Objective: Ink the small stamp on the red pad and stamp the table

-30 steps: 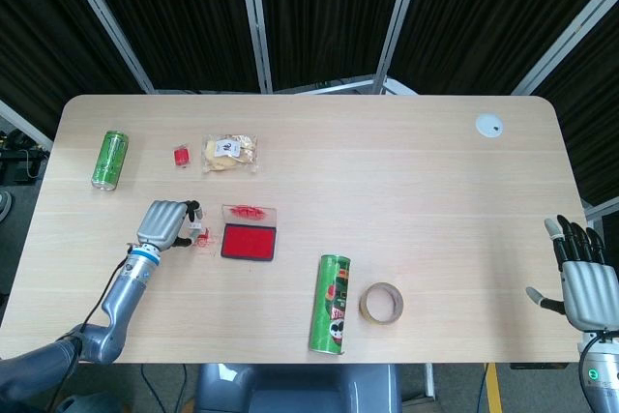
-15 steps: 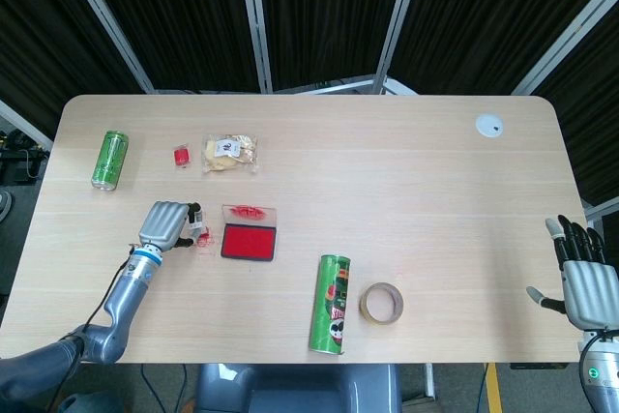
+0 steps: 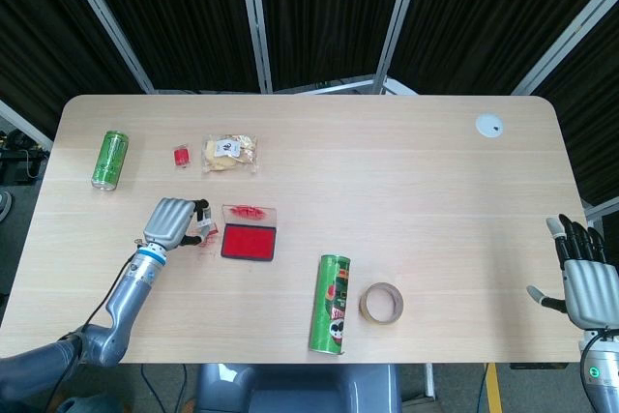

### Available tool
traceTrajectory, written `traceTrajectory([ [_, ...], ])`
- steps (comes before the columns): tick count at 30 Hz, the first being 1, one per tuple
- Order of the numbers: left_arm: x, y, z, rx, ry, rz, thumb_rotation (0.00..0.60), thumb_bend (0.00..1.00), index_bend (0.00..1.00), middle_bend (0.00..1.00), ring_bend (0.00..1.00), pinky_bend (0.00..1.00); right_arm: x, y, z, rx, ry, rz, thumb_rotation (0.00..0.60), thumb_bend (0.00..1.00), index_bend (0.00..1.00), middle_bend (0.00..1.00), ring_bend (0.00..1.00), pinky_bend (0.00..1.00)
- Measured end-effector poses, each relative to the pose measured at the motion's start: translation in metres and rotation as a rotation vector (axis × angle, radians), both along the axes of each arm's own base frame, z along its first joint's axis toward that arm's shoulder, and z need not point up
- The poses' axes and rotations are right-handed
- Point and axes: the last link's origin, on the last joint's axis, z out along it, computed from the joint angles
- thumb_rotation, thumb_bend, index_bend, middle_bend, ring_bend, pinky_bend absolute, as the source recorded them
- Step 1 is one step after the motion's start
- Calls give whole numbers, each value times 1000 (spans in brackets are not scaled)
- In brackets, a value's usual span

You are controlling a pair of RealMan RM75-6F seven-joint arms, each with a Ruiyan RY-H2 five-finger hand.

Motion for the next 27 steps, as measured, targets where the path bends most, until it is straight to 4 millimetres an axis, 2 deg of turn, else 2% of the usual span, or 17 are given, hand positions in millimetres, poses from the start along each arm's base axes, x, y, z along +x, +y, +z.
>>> traceTrajectory([
  [6, 38, -7, 2, -27, -20, -126, 600, 396, 549, 563, 929, 1000, 0, -1, 0, -2, -2, -1, 600, 0, 0, 0, 0, 0],
  [10, 56, -9, -7, -65, -11, -195, 600, 399, 550, 566, 930, 1000, -1, -1, 1, -5, 0, -5, 600, 0, 0, 0, 0, 0],
  [19, 56, -6, -35, -86, 15, -195, 600, 404, 554, 568, 930, 1000, -5, -1, 3, -10, 1, -24, 600, 0, 0, 0, 0, 0],
  [27, 45, -6, -40, -88, 17, -169, 600, 410, 559, 570, 930, 1000, -5, -1, 1, 1, 3, -25, 600, 0, 0, 0, 0, 0],
])
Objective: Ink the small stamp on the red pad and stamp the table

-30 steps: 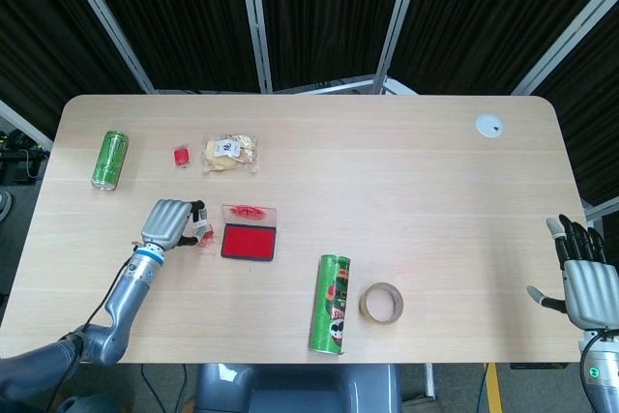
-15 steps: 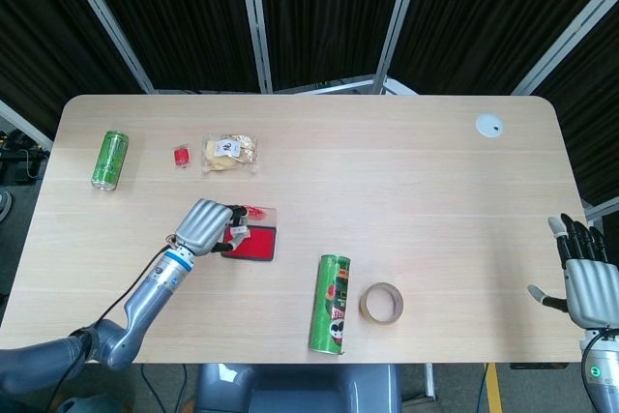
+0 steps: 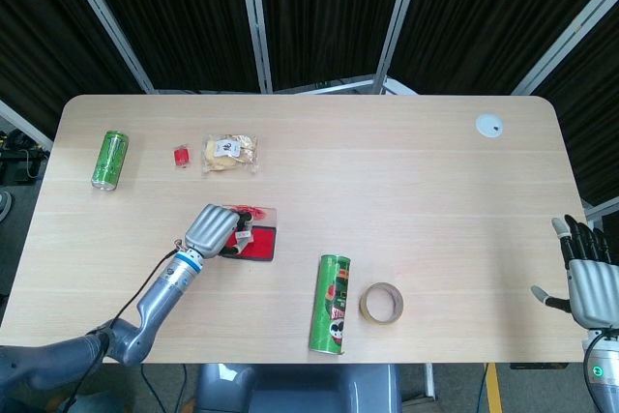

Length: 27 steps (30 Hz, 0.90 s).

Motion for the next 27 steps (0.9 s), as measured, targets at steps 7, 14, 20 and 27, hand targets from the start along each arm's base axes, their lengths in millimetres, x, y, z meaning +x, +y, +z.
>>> traceTrajectory([
  [7, -7, -1, -5, -3, 1, 21, 600, 411, 561, 571, 930, 1000, 1, 0, 0, 5, -8, 3, 600, 0, 0, 0, 0, 0],
  [14, -10, -4, -14, -10, 20, 22, 600, 413, 568, 572, 930, 1000, 1, 0, 0, 6, -9, 3, 600, 0, 0, 0, 0, 0],
  [20, -14, -7, -19, -17, 34, 22, 600, 413, 571, 574, 929, 1000, 1, 0, 1, 4, -10, 2, 600, 0, 0, 0, 0, 0],
  [27, -17, -10, -23, -19, 40, 28, 600, 413, 572, 574, 929, 1000, 1, 0, 1, 1, -10, 2, 600, 0, 0, 0, 0, 0],
])
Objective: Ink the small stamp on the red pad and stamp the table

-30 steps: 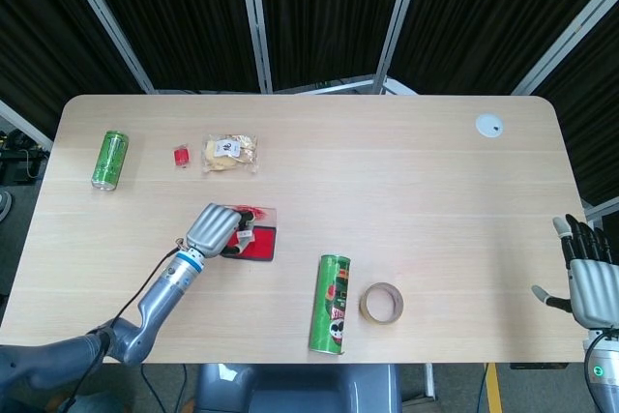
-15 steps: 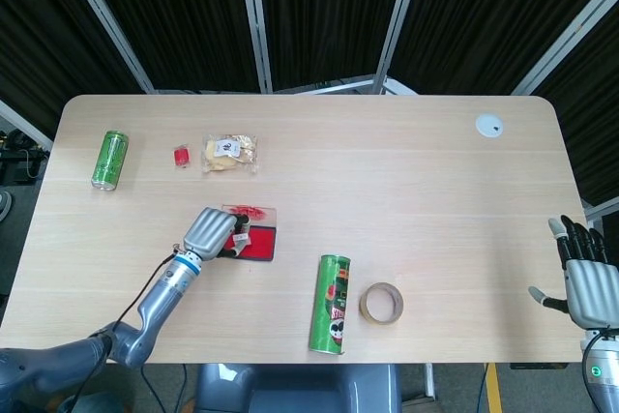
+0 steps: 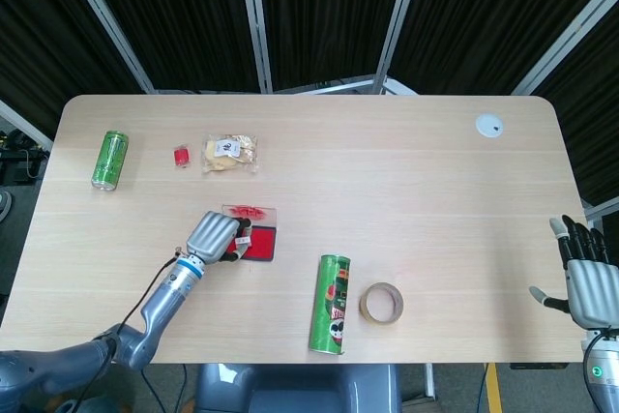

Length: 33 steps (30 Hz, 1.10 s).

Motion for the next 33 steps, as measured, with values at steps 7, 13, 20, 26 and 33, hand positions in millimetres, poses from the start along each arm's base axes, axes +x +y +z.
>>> traceTrajectory([
  [7, 2, 2, 3, 13, -19, 4, 600, 413, 572, 575, 930, 1000, 0, 0, 0, -2, 1, 1, 600, 0, 0, 0, 0, 0],
  [13, 6, 5, 14, 36, -52, 2, 600, 413, 573, 575, 929, 1000, 0, 1, 0, -3, 2, 3, 600, 0, 0, 0, 0, 0],
  [20, 9, 12, 40, 77, -103, 4, 600, 413, 573, 575, 929, 1000, 1, 1, 0, -1, 2, 4, 600, 0, 0, 0, 0, 0],
  [26, -8, 16, 65, 109, -105, 40, 600, 413, 571, 575, 929, 1000, 2, 1, -1, 1, 3, 6, 600, 0, 0, 0, 0, 0],
  [33, -44, 14, 76, 114, -94, 140, 600, 413, 568, 573, 929, 1000, 3, 1, -2, 7, 6, 12, 600, 0, 0, 0, 0, 0],
])
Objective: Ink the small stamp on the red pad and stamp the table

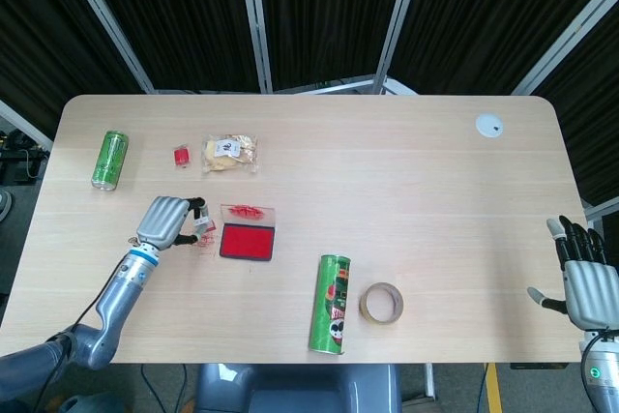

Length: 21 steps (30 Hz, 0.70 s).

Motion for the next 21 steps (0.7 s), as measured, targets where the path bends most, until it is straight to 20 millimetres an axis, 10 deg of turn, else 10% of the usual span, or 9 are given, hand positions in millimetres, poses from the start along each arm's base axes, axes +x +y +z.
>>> traceTrajectory([
  [21, -49, -2, -8, -18, 10, 123, 600, 392, 507, 502, 918, 1000, 1, -1, -1, 3, -1, -2, 600, 0, 0, 0, 0, 0],
])
